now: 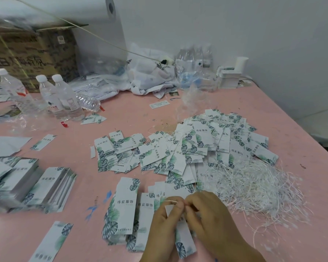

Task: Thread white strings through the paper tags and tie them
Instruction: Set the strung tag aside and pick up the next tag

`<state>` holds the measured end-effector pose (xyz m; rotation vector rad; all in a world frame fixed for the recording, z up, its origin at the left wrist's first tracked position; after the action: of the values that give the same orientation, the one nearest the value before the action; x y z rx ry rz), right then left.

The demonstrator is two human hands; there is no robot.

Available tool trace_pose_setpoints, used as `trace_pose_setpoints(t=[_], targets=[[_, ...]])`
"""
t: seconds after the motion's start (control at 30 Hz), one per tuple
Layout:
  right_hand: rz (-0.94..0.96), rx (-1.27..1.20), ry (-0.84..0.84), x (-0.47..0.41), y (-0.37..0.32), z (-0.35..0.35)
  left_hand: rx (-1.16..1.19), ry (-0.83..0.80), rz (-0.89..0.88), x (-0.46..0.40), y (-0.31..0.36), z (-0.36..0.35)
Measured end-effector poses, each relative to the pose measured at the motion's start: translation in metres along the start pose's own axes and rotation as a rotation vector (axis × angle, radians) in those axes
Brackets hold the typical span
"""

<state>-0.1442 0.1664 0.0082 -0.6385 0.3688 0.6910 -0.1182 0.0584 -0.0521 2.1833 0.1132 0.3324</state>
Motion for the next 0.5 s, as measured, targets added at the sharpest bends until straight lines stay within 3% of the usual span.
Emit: trace_pose_setpoints(t=[0.13, 0.2, 0.3, 0.5], targets=[[0.018, -0.019, -0.054, 0.002, 0.003, -0.003, -0.021, 0.048, -0.041, 0.0, -0.002, 0.007], [-0.1, -0.16, -0.129, 0.004, 0.011, -0.005, -0.069, 0.069, -0.062, 0.0, -0.001, 0.011], [-0.382, -0.559, -0.203, 0.008, 0.027, -0.009, -0.124, 0.068, -0.081, 0.002, 0.0, 0.011], [-0.685, -0.948, -0.131, 0.01, 0.057, -0.006, -0.06, 0.081, -0.062, 0.004, 0.002, 0.011]])
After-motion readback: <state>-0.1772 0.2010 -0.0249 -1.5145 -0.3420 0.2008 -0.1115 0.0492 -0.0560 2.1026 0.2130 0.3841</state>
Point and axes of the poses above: each hand's wrist, its own x-axis away from the middle knuckle, its own z-axis out of the back of the hand, y = z × x, the point moved 5 cm from there along -x, towards the middle knuckle, and after that the axes turned 1 degree about -z, right-handed, at the moved point
